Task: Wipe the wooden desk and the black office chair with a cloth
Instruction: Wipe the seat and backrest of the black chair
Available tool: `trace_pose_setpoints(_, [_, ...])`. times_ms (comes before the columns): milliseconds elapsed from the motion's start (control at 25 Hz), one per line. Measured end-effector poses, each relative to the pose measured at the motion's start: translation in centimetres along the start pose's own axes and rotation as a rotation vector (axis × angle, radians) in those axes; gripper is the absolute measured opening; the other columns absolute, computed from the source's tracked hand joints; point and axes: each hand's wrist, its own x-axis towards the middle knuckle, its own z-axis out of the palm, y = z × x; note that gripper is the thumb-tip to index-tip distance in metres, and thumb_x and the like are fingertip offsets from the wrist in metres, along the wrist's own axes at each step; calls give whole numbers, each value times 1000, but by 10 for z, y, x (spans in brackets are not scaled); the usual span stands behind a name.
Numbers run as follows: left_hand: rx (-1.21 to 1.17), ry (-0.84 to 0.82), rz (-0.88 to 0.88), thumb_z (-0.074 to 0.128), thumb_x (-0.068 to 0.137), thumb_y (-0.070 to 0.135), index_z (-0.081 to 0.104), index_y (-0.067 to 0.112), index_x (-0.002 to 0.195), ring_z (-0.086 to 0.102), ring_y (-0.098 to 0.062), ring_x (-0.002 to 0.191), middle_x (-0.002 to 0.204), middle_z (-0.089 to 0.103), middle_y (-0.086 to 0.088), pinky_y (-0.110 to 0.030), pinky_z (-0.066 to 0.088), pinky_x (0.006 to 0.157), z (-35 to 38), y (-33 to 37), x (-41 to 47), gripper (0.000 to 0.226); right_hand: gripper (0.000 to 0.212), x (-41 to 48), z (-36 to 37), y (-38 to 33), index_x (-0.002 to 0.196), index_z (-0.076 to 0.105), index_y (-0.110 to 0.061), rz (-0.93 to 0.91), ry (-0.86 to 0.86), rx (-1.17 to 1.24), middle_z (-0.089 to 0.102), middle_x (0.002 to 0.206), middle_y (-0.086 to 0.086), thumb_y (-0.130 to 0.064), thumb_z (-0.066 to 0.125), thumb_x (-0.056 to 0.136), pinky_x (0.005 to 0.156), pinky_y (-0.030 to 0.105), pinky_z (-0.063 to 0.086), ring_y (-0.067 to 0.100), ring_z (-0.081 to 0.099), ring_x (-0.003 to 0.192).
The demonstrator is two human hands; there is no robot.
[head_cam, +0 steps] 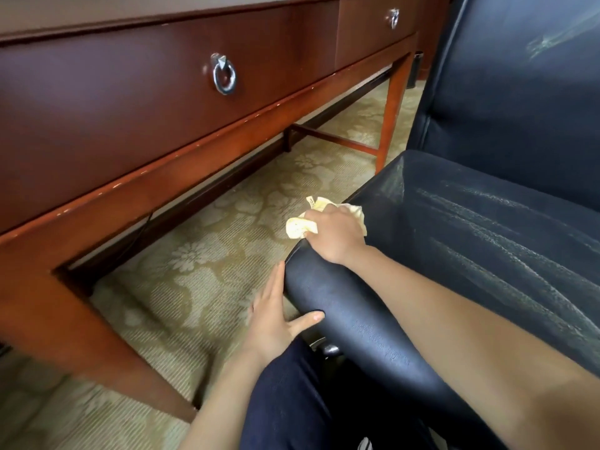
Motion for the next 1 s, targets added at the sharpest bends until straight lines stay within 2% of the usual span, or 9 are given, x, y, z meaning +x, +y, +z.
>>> trace_pose_setpoints(160, [-54,-31,64,74,81,33,22,30,148,26,-7,140,150,31,16,-35,21,117,-11,-2,-10,85,29,-43,-2,-16,118,61,-27,-147,47,91,58,108,8,-33,56,90,88,31,30,28,47,107])
trace_pose_setpoints(240, [-53,-37,89,69,84,17,32,32,143,31,-11,138,146,38,13,-36,25,115,-17,0,-10,72,25,-74,-3,-22,113,64,-29,-173,78,128,57,103,4,-32,56,89,85,29,28,25,46,105])
trace_pose_setpoints(320, [-3,-47,62,62,86,8,29,29,146,21,-14,144,155,28,5,-37,18,118,-20,5,-10,71,22,-116,-4,-26,108,67,-30,-165,100,141,57,100,0,-32,59,87,84,29,34,22,48,102])
trace_pose_setpoints(400, [69,0,63,55,92,9,24,23,150,11,-12,146,159,17,2,-36,10,120,-19,15,-7,67,25,-163,-8,-21,104,70,-29,-111,141,133,59,94,-1,-27,69,79,80,34,44,24,53,94])
trace_pose_setpoints(520, [88,63,129,53,95,17,24,23,150,7,-11,146,160,10,4,-29,6,118,-6,44,-5,62,38,-229,-10,6,103,71,-25,50,310,149,58,85,2,-14,78,68,70,38,51,28,58,79])
trace_pose_setpoints(640, [136,88,178,55,94,31,23,24,150,4,-15,147,160,5,2,-38,6,119,19,72,-4,65,34,-281,-18,44,109,71,-19,236,462,106,52,79,2,-19,66,75,69,33,40,26,52,75])
trace_pose_setpoints(800, [268,97,239,52,94,39,20,23,151,-2,-20,147,161,4,-1,-49,0,117,47,96,2,68,29,-338,-38,100,105,71,-7,519,591,-10,54,76,12,-21,58,83,69,37,33,34,52,74])
trace_pose_setpoints(920, [343,100,231,49,93,45,20,22,151,-5,-21,147,161,4,-2,-52,-3,114,52,97,13,69,20,-370,-52,138,101,68,1,815,629,-55,56,80,24,-12,67,85,70,41,40,43,55,77])
trace_pose_setpoints(1000, [431,79,163,46,91,54,19,22,151,-5,-24,147,161,3,-3,-55,-4,113,50,97,24,73,24,-381,-64,158,102,66,0,1060,635,-30,55,86,28,-16,67,85,71,43,42,46,55,82])
